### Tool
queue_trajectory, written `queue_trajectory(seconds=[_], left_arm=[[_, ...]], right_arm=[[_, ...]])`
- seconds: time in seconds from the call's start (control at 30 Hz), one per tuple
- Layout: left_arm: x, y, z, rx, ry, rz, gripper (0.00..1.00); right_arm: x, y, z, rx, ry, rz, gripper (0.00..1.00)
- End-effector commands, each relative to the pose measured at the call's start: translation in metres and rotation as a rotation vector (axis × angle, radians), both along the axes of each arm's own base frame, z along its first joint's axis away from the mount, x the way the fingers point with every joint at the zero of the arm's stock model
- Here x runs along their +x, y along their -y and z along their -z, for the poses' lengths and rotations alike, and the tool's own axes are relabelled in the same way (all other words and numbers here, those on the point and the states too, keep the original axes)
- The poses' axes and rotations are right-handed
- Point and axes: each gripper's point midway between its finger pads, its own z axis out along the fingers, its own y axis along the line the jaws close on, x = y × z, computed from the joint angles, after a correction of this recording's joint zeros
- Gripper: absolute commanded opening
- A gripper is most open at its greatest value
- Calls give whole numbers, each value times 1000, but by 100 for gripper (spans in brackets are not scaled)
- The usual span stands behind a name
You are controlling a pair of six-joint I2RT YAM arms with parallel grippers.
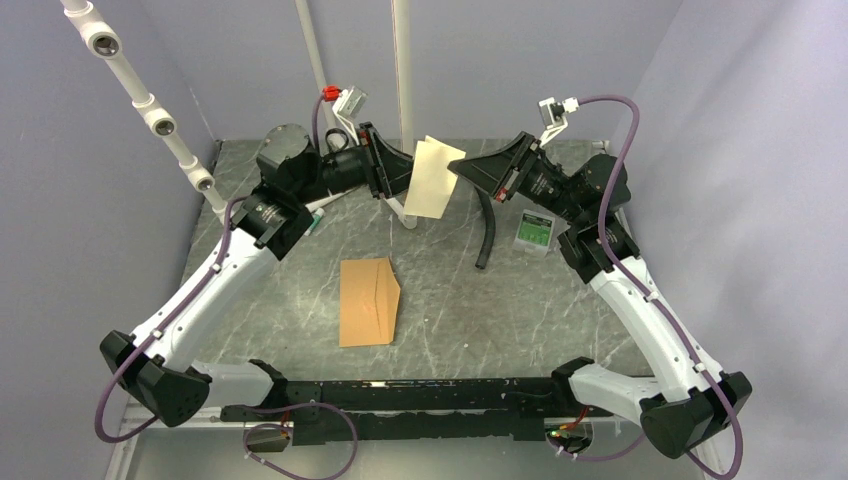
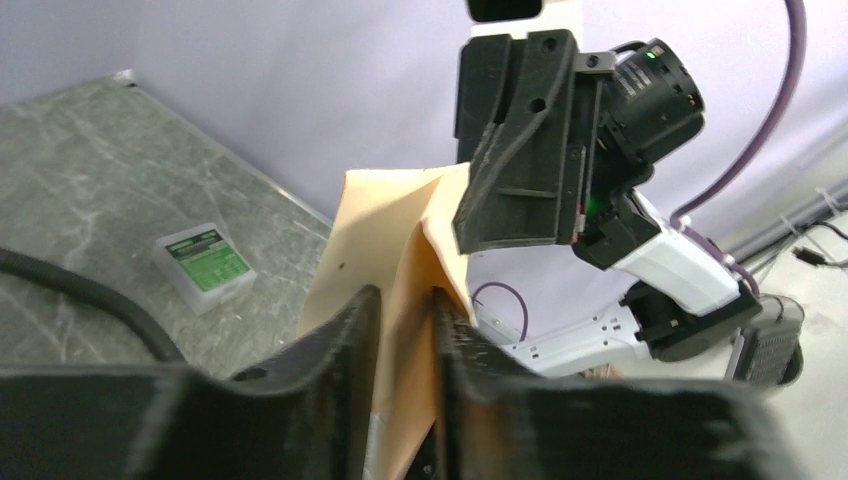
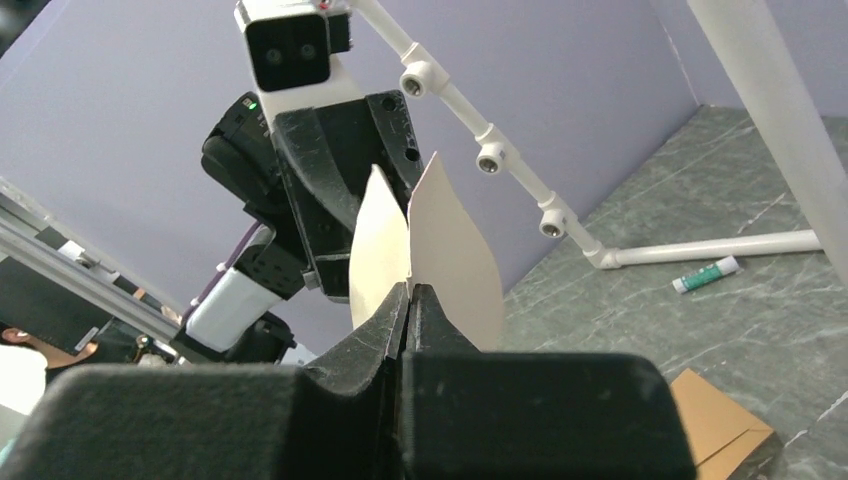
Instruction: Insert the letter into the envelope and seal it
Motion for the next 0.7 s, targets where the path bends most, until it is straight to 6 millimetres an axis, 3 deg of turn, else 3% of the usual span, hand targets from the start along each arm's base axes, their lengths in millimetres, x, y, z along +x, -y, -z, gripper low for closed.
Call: queue_trajectory(seconds=[0.0,0.03,0.2,0.27,0.4,0.57,0.67], left_arm=[[2,-23,-7,50,91,-136,39],[2,-27,-6,66,100,-155,47],[8,-44,2,147,123,-258,60],[19,-57,4,158,97,-361,71],[36,-86,5,150,21,-567,80],[28,-82,-7,83,20,-531,92],[19,-75,-14,47,36,-470,93]], right_arm=[[-9,10,-22,32,83,48,0],[-8,11,-23,35,87,57,0],[-3,18,-29,48,100,122,0],[0,20,-31,53,100,144,0],[3,18,-30,50,98,137,0],[3,15,-31,59,98,120,0],[1,14,-33,64,106,107,0]])
